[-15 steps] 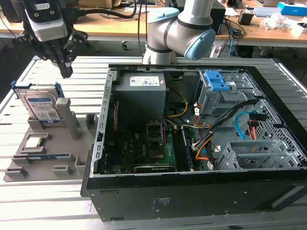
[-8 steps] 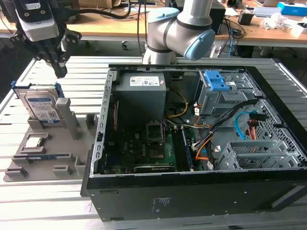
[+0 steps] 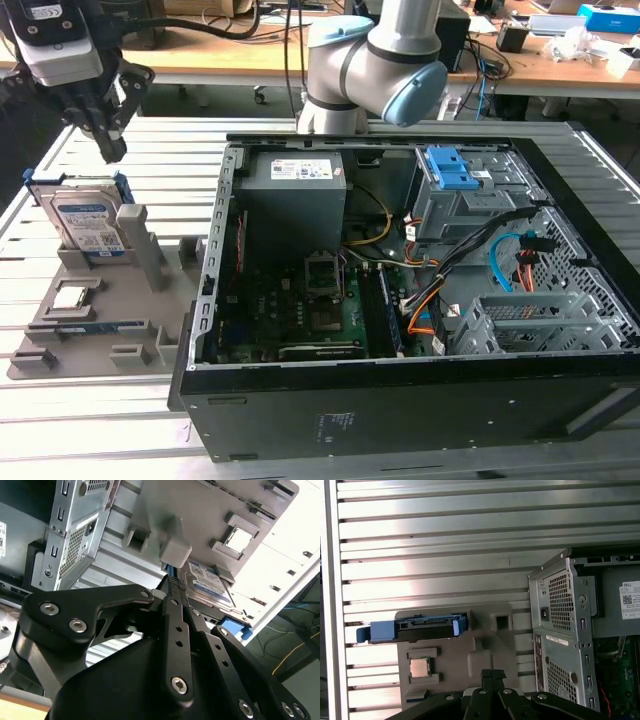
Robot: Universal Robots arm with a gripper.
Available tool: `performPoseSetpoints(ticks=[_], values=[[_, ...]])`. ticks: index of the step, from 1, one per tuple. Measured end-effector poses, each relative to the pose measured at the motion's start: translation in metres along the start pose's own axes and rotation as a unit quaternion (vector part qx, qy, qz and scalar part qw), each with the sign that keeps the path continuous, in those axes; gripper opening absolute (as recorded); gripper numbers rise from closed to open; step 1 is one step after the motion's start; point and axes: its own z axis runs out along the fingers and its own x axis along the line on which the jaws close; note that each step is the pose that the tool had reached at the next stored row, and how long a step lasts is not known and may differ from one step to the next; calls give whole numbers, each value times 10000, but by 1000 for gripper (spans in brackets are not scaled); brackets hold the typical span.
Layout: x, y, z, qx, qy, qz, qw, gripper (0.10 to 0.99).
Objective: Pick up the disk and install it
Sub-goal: 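Reach for the disk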
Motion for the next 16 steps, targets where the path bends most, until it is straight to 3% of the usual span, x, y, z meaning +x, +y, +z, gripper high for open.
performPoseSetpoints(ticks=[16], values=[[257,-19,-7,0,0,0,10000,106]])
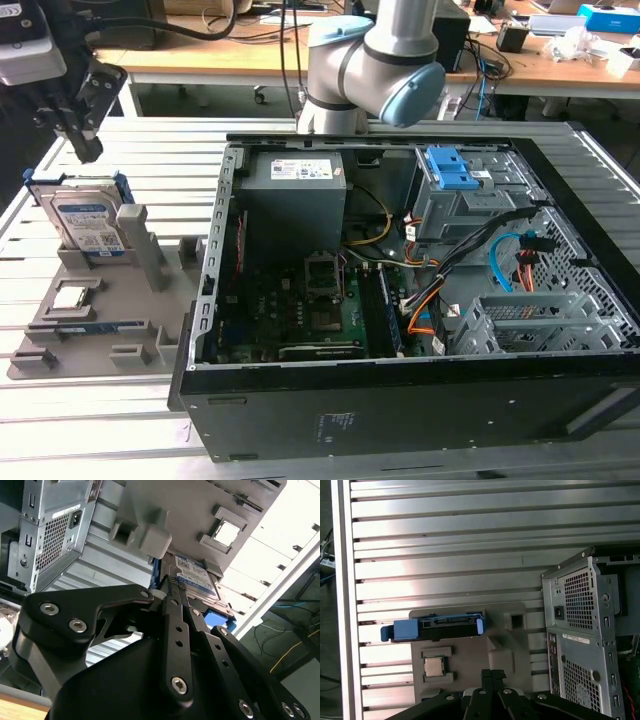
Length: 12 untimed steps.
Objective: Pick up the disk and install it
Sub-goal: 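Reach for the disk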
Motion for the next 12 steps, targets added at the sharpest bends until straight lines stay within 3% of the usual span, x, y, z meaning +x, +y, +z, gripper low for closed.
performPoseSetpoints(ticks=[12], values=[[492,-36,-12,0,0,0,10000,106]])
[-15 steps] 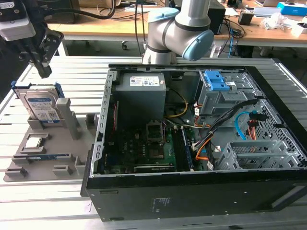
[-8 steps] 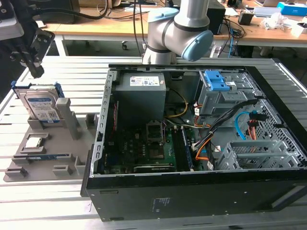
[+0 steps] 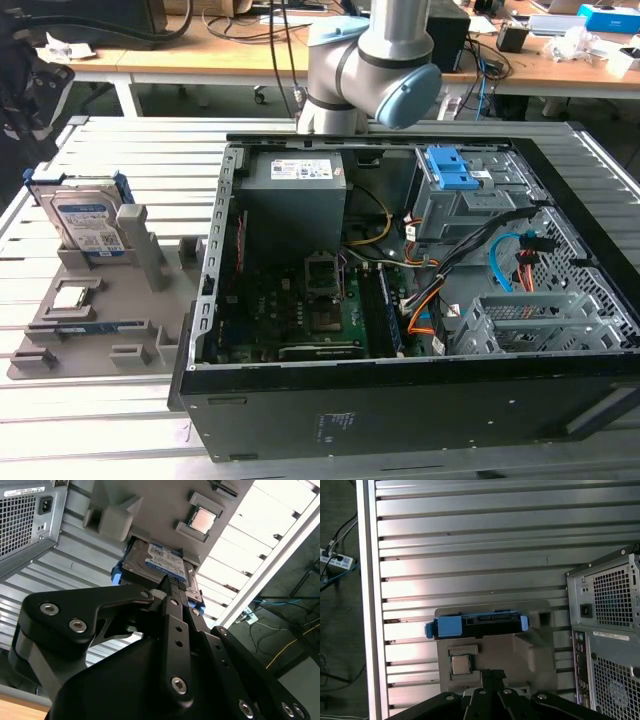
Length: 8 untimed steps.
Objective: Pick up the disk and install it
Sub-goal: 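Reach for the disk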
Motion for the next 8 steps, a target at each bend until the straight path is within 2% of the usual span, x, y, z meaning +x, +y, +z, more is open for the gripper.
performPoseSetpoints(ticks=[6,8], values=[[205,-15,-5,0,0,0,10000,106],[249,-18,-6,0,0,0,10000,106]])
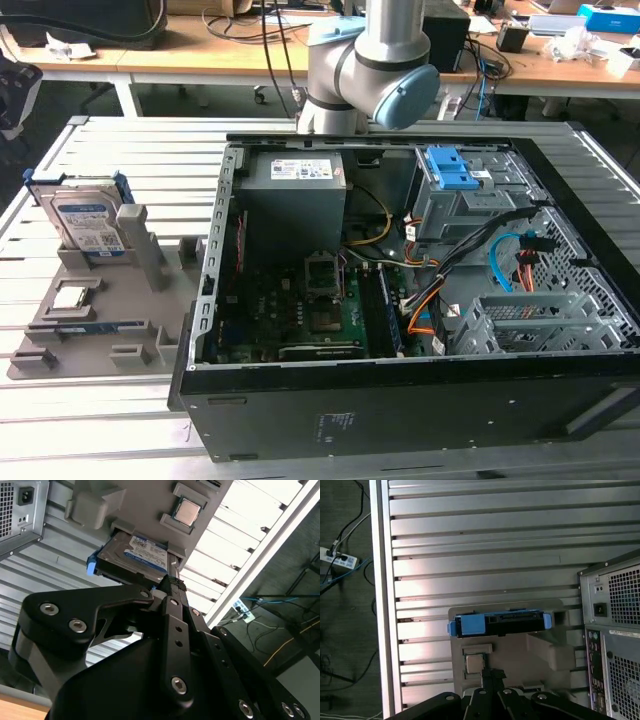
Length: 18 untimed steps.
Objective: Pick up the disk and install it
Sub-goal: 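Reach for the disk, then pick up the disk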
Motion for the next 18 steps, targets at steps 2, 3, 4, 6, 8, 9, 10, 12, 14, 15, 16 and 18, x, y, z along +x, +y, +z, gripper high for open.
performPoseSetpoints(ticks=[2,3,4,6,8,9,10,12,14,15,16,18], values=[[30,-3,-1,0,0,0,10000,106],[42,-4,-1,0,0,-1,10000,106],[42,-4,-1,0,0,-1,10000,106],[44,-3,-1,0,0,0,10000,106],[44,-4,-1,0,0,0,10000,106],[44,-4,-1,0,0,0,10000,106],[45,-4,-1,0,0,0,10000,106],[46,-4,-1,0,0,0,10000,106],[46,-4,-1,-1,0,-16,10000,106],[47,-3,-2,-2,4,-94,10000,106],[47,-3,-2,-4,9,-179,9998,106],[47,-4,-1,-7,13,-295,9996,106]])
